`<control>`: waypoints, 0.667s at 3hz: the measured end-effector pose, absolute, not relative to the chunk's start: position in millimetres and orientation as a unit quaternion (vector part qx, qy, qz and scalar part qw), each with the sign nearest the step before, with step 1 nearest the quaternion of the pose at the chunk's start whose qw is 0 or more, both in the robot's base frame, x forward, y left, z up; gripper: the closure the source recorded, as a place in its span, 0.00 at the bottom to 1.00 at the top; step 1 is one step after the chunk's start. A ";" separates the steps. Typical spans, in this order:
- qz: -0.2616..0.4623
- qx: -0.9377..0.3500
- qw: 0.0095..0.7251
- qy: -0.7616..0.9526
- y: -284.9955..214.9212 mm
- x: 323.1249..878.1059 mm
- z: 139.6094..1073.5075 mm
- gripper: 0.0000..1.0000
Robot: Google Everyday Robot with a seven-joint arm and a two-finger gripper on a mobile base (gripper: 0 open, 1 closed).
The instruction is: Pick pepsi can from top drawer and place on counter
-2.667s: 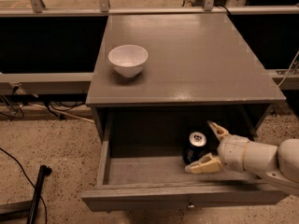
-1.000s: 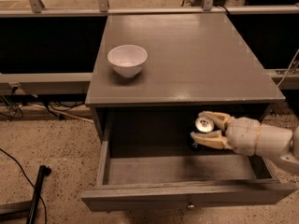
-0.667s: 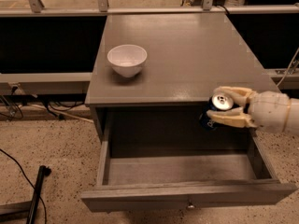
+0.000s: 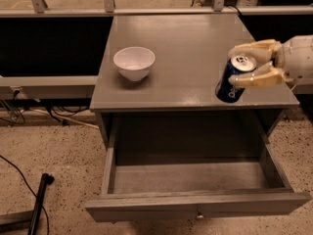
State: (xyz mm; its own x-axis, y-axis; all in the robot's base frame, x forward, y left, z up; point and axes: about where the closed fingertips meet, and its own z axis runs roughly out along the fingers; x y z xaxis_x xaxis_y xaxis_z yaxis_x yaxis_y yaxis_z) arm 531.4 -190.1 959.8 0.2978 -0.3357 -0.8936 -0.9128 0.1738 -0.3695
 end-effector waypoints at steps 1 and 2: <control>0.277 -0.602 0.537 0.523 -186.0 557.6 982.6 1.00; 0.288 -0.563 0.522 0.573 -195.7 623.5 977.2 1.00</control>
Offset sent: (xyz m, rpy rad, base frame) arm 0.1425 -0.0240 0.0219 0.0150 0.1996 -0.0961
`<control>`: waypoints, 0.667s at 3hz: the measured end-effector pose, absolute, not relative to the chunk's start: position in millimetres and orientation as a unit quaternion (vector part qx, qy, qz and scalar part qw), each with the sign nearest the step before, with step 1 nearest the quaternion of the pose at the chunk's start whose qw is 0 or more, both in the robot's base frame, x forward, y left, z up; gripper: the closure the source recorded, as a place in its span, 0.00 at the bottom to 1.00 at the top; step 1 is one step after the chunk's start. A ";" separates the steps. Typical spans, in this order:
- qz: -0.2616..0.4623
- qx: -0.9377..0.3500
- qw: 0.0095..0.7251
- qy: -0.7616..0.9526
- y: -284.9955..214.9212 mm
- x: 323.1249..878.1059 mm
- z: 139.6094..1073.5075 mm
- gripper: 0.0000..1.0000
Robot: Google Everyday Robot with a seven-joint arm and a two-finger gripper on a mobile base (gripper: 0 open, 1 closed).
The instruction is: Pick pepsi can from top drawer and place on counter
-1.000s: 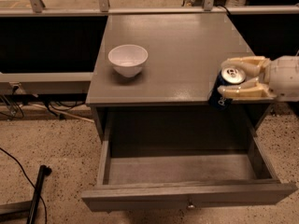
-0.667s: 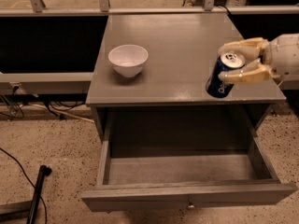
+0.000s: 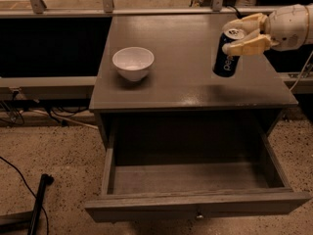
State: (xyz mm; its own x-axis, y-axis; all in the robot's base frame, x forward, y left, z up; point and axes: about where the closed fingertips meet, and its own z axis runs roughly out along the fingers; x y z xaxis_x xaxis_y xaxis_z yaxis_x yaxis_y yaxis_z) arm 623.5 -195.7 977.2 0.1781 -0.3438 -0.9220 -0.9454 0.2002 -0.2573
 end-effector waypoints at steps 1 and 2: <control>0.293 -0.524 0.505 0.620 -205.4 666.4 960.0 1.00; 0.301 -0.497 0.490 0.649 -206.8 694.9 937.8 1.00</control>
Offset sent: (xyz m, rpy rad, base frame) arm 0.1153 -0.0278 -0.0573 0.0063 0.2549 -0.1917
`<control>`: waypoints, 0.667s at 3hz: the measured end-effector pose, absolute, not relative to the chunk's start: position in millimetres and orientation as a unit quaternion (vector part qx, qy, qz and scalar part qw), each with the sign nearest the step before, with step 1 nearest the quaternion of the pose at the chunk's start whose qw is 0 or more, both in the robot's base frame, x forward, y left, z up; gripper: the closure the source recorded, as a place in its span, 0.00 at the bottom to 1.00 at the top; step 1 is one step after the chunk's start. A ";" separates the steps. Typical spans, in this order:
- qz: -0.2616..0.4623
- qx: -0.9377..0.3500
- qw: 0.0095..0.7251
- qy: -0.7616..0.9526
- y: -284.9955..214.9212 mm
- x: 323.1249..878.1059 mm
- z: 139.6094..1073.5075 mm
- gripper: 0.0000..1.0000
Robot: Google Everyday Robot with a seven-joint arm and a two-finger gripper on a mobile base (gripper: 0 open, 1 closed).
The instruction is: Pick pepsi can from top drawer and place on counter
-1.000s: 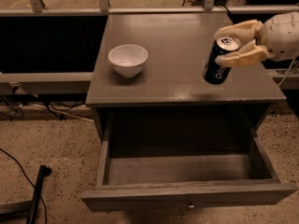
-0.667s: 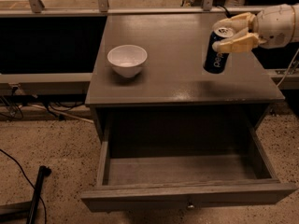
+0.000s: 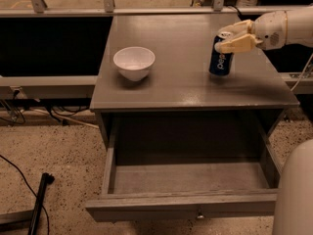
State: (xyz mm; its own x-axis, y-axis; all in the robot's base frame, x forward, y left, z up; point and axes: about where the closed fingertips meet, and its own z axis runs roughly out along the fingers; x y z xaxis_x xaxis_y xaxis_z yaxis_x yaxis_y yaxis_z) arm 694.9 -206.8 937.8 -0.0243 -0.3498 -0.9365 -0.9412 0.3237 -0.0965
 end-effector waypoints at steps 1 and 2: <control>0.303 -0.479 0.491 0.662 -210.0 711.6 924.6 0.74; 0.304 -0.480 0.490 0.661 -207.1 712.0 924.2 0.51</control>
Offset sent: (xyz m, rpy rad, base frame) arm 0.0142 -0.0037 -0.0110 0.0106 0.0204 -0.0331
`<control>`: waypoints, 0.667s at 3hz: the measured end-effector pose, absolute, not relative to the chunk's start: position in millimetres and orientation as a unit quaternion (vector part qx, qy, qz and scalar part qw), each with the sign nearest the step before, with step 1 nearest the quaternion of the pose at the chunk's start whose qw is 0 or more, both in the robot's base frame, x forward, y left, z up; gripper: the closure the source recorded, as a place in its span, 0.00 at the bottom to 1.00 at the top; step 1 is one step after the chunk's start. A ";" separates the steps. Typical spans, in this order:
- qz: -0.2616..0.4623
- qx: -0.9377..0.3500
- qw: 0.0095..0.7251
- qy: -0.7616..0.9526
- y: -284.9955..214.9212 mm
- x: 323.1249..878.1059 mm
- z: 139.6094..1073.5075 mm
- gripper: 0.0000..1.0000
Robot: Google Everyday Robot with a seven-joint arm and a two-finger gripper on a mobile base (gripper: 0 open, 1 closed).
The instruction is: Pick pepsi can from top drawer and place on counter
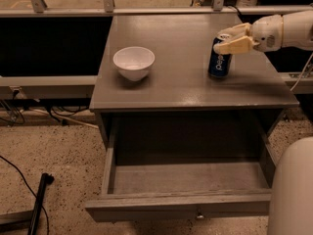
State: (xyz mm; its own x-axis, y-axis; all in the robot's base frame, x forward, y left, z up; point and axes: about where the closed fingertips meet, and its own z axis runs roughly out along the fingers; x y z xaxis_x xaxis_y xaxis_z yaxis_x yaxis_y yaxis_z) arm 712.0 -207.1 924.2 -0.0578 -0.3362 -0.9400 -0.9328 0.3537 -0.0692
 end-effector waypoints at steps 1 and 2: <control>0.306 -0.481 0.490 0.660 -204.1 713.2 922.9 0.28; 0.309 -0.482 0.488 0.659 -199.5 715.1 921.0 0.00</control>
Offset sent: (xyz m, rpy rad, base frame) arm 0.0011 0.0027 -0.0011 0.0011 0.0015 0.0034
